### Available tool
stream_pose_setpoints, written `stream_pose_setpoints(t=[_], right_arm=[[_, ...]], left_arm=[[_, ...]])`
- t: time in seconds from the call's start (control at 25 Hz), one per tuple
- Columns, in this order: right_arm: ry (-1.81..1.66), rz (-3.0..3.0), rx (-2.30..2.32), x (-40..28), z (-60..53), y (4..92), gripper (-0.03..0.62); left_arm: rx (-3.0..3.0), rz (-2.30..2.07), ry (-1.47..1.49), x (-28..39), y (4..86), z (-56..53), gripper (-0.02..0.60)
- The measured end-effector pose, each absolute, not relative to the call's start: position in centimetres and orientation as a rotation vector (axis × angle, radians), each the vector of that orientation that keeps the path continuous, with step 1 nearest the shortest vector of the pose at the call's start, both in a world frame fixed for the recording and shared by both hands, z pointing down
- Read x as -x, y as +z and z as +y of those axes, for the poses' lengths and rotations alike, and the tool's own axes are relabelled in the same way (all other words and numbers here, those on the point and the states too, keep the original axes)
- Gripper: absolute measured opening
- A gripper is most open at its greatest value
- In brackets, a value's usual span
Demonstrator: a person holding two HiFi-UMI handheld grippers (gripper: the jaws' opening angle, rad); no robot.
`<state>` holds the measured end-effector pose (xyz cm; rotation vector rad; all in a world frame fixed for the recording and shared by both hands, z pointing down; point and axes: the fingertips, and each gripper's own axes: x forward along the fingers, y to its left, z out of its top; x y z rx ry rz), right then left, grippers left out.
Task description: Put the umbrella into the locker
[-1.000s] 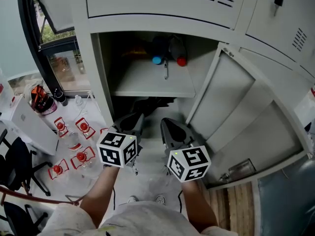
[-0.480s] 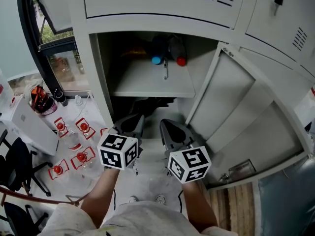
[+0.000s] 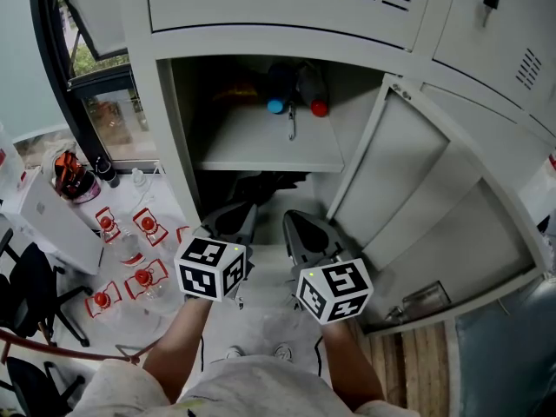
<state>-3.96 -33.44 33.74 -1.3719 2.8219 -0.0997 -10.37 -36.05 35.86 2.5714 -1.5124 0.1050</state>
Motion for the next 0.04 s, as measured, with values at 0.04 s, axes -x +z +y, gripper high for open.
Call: stream_pose_setpoints(t=[0.04], right_arm=[[-0.099,2.821,1.374,3.92,-33.44,33.71,0.003]], left_arm=[[-2.571,-1.511,0.107,10.34,35.90,-36.03,0.008]])
